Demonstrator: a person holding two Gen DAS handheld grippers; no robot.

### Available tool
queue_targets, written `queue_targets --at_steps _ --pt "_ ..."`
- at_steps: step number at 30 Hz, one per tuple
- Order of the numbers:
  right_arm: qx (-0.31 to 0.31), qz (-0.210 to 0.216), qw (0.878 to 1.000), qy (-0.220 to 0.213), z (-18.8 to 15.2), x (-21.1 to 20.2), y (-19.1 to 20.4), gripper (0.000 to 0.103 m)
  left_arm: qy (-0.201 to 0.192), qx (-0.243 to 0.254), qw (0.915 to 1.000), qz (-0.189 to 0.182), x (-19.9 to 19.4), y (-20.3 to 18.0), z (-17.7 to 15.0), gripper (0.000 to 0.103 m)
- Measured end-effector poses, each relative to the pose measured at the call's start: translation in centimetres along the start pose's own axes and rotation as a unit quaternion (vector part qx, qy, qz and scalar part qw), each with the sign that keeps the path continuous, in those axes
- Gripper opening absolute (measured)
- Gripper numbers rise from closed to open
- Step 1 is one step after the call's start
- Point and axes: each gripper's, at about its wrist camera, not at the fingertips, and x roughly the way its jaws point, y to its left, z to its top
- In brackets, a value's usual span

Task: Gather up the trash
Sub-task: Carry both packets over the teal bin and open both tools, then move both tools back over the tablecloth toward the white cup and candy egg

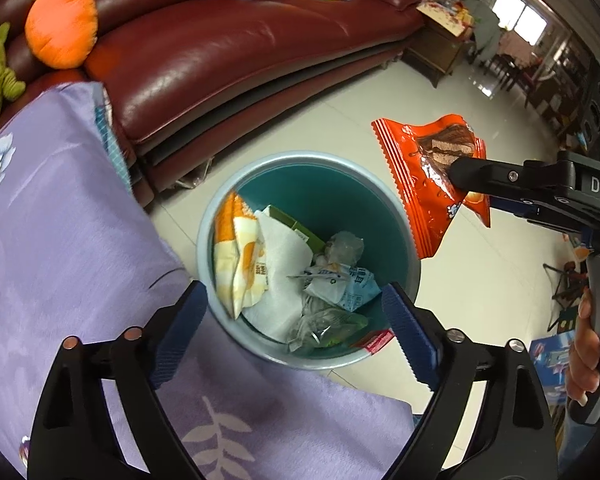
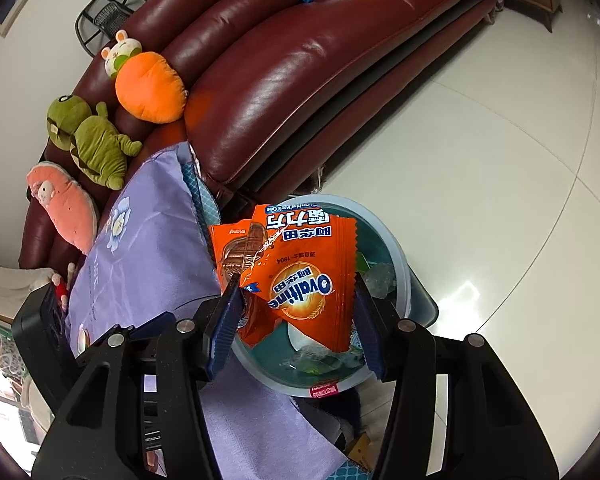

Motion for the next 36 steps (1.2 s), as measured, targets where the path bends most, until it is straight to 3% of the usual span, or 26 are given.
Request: queue_targets --at_steps 7,10,25,36 --pt "-0.018 -0.006 1.0 0.01 -0.1 0.9 1.6 0.055 -0.004 -0.02 0.9998 0.003 -0.7 1.7 -0.5 0.091" --pt "-0.021 -0.008 1.0 0.017 -0.1 1.3 2.2 0.074 -0.005 -0.022 0.9997 0.002 -0.8 1.9 -0.7 0.091" --pt "-0.023 -0.048 0.998 0.043 -1.3 2.0 4.4 0.084 -0.018 -0.048 0.9987 -0.006 -3.1 4.7 -2.7 0.091" --pt "-0.059 -0.051 0.996 0.053 -3.5 1.8 9.2 0.084 -0.041 -0.065 0.997 0.003 -6.8 7.6 -5.1 0.091"
